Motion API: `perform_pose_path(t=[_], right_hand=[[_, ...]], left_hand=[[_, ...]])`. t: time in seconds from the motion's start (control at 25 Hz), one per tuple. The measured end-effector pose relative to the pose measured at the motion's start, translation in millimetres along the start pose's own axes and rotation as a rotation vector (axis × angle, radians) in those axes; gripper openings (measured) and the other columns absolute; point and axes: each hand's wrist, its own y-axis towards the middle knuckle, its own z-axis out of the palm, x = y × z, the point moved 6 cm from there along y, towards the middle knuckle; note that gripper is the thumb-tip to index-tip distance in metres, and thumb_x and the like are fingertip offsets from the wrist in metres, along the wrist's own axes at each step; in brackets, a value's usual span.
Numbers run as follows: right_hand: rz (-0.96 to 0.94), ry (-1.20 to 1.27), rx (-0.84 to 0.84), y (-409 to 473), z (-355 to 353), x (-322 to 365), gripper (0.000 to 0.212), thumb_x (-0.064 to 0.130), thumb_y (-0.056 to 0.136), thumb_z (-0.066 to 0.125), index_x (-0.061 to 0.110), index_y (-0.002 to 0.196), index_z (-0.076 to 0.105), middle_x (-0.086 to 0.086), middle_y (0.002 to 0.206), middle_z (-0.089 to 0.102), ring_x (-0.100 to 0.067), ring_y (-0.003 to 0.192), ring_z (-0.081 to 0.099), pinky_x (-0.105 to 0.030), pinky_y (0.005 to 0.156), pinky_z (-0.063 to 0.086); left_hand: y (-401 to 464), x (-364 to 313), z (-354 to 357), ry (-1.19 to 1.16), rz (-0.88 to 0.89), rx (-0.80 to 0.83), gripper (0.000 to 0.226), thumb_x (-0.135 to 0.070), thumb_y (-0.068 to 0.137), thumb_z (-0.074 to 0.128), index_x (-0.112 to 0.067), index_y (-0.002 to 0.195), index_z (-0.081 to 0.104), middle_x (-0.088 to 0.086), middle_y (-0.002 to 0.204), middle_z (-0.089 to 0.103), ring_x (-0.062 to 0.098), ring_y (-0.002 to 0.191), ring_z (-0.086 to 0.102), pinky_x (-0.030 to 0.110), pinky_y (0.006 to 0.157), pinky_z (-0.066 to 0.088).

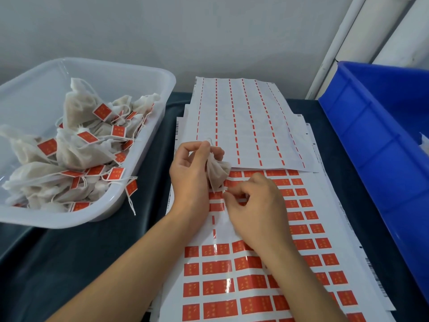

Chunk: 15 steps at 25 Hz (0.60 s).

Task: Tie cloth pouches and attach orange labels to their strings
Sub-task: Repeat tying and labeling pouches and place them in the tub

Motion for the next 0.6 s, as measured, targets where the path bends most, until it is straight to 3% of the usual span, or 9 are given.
perform_pose_path(t=[0.12, 0.32, 0.6], right_hand=[[0.034, 0.037, 0.003, 4.7, -1.8, -5.7, 0.004, 0.035, 0.093, 0.072, 0.032, 0.095, 0.070, 0.015, 0.101, 0.058, -0.004, 0.083, 0.056, -0.010, 0.078, 0.046], [0.010, 0.051, -0.016, 2.6, 3.3, -3.9, 0.029, 0.053, 0.087, 0.073, 0.036, 0.109, 0.069, 0.018, 0.108, 0.058, -0.006, 0.096, 0.058, -0.018, 0.084, 0.047], [0.022, 0.090, -0.011, 4.1, 5.9, -3.8, 0.020, 0.042, 0.087, 0.077, 0.038, 0.104, 0.068, 0.017, 0.111, 0.061, -0.004, 0.093, 0.060, -0.017, 0.084, 0.049]], left_hand=[[0.8, 0.1, -1.6, 0.017, -0.018, -0.009, 0.011, -0.032, 0.104, 0.065, -0.021, 0.101, 0.068, 0.003, 0.099, 0.079, 0.020, 0.097, 0.078, 0.023, 0.079, 0.062], [2.1, 0.4, -2.1, 0.019, -0.019, -0.023, 0.017, -0.029, 0.104, 0.064, -0.013, 0.109, 0.067, 0.005, 0.099, 0.079, 0.020, 0.097, 0.078, 0.026, 0.079, 0.063], [1.5, 1.1, -2.3, 0.004, -0.041, -0.029, 0.011, -0.029, 0.104, 0.065, -0.019, 0.103, 0.067, 0.004, 0.099, 0.079, 0.021, 0.098, 0.078, 0.029, 0.082, 0.063]])
